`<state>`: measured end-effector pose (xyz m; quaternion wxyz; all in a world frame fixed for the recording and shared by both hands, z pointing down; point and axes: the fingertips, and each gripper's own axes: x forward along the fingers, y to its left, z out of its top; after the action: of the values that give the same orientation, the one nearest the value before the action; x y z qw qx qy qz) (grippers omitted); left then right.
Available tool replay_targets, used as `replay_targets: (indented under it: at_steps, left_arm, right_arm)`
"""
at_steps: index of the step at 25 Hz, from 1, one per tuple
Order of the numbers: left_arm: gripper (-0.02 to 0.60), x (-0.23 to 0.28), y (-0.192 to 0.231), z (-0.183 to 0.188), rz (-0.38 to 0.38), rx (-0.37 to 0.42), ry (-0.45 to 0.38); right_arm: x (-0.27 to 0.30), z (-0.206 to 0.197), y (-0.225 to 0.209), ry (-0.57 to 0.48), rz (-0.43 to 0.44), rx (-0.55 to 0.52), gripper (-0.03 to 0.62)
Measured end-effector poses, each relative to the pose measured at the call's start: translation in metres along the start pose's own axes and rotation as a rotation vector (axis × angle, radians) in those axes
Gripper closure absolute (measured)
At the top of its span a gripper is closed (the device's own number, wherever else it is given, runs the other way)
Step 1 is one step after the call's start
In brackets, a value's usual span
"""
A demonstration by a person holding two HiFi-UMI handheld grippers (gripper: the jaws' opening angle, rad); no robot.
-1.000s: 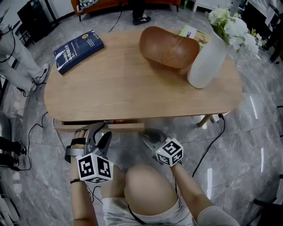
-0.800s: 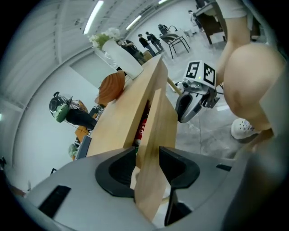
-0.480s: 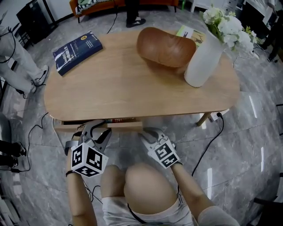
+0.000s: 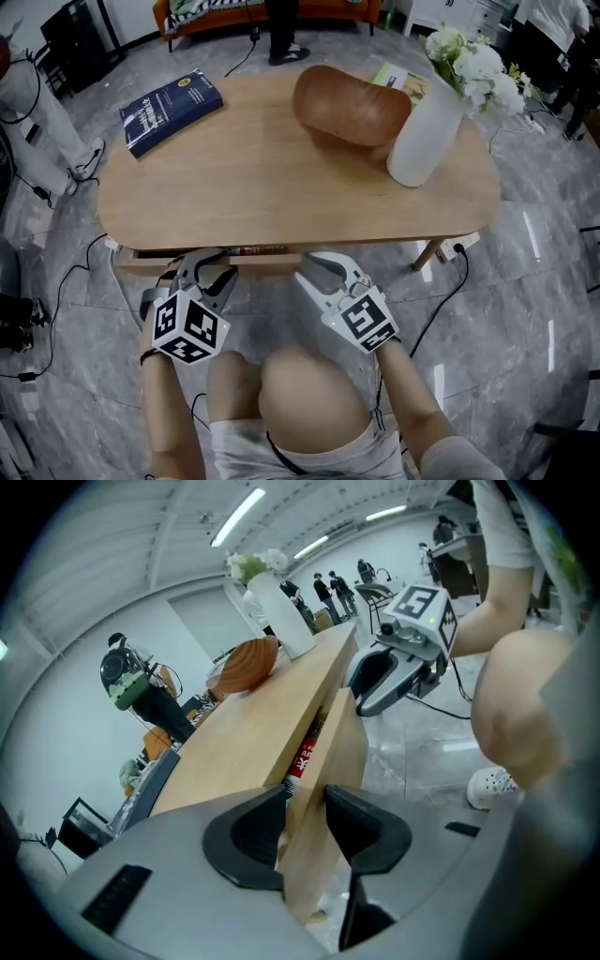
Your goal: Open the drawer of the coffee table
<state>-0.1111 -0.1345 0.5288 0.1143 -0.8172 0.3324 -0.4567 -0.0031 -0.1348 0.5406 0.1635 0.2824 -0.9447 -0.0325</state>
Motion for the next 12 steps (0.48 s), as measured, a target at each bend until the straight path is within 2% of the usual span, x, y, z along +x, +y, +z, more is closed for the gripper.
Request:
replay_targets:
  at_steps: [4, 7, 12]
  left_arm:
    - [0.442, 0.0006, -0.0015, 0.001, -0.006, -0.004, 0.001]
    - [0.442, -0.0003, -0.0009, 0.0013, -0.003, -0.007, -0.01]
    - [0.442, -0.001, -0.0008, 0.0022, 0.006, -0.012, -0.018]
  right_arm:
    - [0.0114, -0.0012, 0.0018, 0.077, 0.087, -0.034, 0.459]
    - [0.0119, 0.0016, 0.0013, 0.071, 0.09, -0.052, 0.456]
    - [0.0098, 0.0025, 0.0015, 0.056, 0.078, -0.001, 0.47]
